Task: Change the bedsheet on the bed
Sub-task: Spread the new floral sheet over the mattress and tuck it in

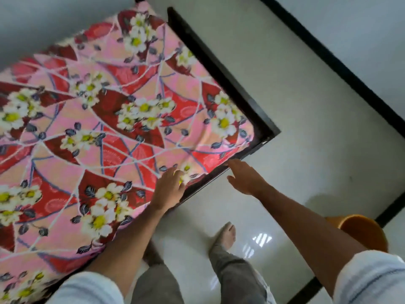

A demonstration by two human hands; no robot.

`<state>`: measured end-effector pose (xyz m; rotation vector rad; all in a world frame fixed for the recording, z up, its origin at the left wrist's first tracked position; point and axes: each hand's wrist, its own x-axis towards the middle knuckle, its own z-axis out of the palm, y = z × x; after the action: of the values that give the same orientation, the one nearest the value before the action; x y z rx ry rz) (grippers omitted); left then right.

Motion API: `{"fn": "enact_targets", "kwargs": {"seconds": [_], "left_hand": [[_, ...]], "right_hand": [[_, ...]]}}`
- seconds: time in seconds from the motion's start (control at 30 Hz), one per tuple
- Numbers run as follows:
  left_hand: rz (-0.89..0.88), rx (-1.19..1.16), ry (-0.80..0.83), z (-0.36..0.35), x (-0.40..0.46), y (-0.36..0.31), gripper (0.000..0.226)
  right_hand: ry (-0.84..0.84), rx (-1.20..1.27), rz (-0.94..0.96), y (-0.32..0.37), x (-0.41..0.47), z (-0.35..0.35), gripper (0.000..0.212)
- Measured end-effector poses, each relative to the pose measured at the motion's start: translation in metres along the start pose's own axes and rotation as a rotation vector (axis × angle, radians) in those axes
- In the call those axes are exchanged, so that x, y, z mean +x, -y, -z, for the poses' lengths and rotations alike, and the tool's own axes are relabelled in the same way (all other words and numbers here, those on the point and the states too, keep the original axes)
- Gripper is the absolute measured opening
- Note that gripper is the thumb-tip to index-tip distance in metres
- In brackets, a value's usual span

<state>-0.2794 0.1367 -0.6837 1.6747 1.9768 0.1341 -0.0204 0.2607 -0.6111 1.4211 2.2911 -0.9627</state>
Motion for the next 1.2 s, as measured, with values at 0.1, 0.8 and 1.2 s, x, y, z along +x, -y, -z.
{"fn": "enact_targets", "kwargs": {"seconds": [0.1, 0.8, 1.2], "left_hand": [[0.002, 0.011, 0.059, 0.028, 0.032, -0.069, 0.036], [0.502, -0.061, 0.008, 0.108, 0.383, -0.245, 0.055], [0.803, -0.199, -0.134, 0.233, 0.532, -0.266, 0.057]], "right_hand": [[-0.037, -0.017, 0.019, -0.037, -0.019, 0.06, 0.056], [0.1, -0.444, 0.502, -0.139, 0.275, 0.43, 0.072], [0.264, -0.724, 0.896, -0.074, 0.49, 0.584, 0.071]]}}
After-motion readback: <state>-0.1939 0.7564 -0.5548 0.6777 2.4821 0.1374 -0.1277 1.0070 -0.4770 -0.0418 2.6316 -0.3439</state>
